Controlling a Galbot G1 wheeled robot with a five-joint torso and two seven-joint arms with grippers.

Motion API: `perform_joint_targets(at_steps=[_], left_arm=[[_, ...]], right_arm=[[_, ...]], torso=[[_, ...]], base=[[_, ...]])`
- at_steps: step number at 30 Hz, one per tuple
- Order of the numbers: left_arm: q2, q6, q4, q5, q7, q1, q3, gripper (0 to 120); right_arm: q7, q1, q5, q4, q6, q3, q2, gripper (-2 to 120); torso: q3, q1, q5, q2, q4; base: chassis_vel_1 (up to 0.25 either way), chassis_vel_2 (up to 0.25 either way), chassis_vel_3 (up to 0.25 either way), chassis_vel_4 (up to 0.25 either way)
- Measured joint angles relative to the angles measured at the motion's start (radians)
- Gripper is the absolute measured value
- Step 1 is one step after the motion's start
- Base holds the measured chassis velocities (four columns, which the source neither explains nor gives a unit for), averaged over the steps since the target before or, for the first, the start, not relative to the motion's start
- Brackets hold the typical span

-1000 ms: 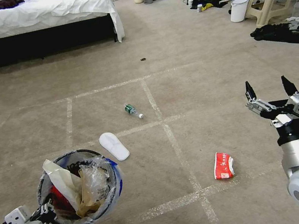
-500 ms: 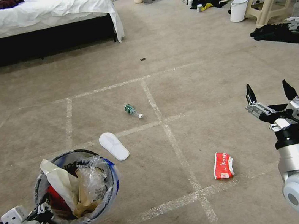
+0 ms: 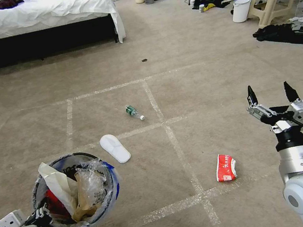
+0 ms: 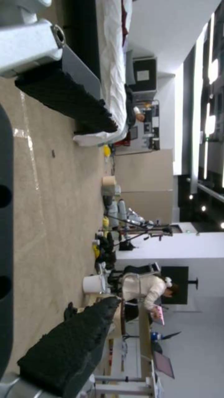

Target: Pick up the trash bin and place the garbage on the floor into it.

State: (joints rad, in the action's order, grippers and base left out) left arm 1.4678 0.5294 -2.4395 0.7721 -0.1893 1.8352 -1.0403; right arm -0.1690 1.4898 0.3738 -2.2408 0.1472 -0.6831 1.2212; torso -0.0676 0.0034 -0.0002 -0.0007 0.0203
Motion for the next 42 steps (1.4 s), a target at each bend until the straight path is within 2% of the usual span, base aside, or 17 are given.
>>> perform_joint_targets(at_steps=[15, 19, 31, 42], left_arm=[[-0.005, -0.001, 0.025, 0.004, -0.005, -0.004, -0.011, 1], [-0.011, 0.002, 0.042, 0.002, -0.015, -0.004, -0.023, 1], [-0.018, 0.005, 0.065, 0.004, -0.019, -0.010, -0.036, 1], [-0.016, 0.005, 0.064, 0.004, -0.018, -0.011, -0.031, 1]], right_arm=[[-0.003, 0.006, -0.002, 0.011, 0.004, 0.000, -0.003, 100], [-0.002, 0.006, -0.002, 0.014, 0.004, 0.003, -0.001, 100], [0.000, 0.011, -0.002, 0.019, 0.005, 0.006, 0.002, 100], [-0.001, 0.011, -0.002, 0.025, 0.012, 0.005, -0.003, 100]], torso=[[0.000, 0.000, 0.0001, 0.000, 0.0006], [0.000, 0.000, 0.0000, 0.000, -0.0001], [0.000, 0.000, 0.0000, 0.000, 0.0000], [0.000, 0.000, 0.0002, 0.000, 0.0001]], base=[[-0.055, -0.062, -0.056, -0.055], [0.000, 0.000, 0.000, 0.000], [0.000, 0.000, 0.000, 0.000], [-0.105, 0.095, 0.112, -0.106]])
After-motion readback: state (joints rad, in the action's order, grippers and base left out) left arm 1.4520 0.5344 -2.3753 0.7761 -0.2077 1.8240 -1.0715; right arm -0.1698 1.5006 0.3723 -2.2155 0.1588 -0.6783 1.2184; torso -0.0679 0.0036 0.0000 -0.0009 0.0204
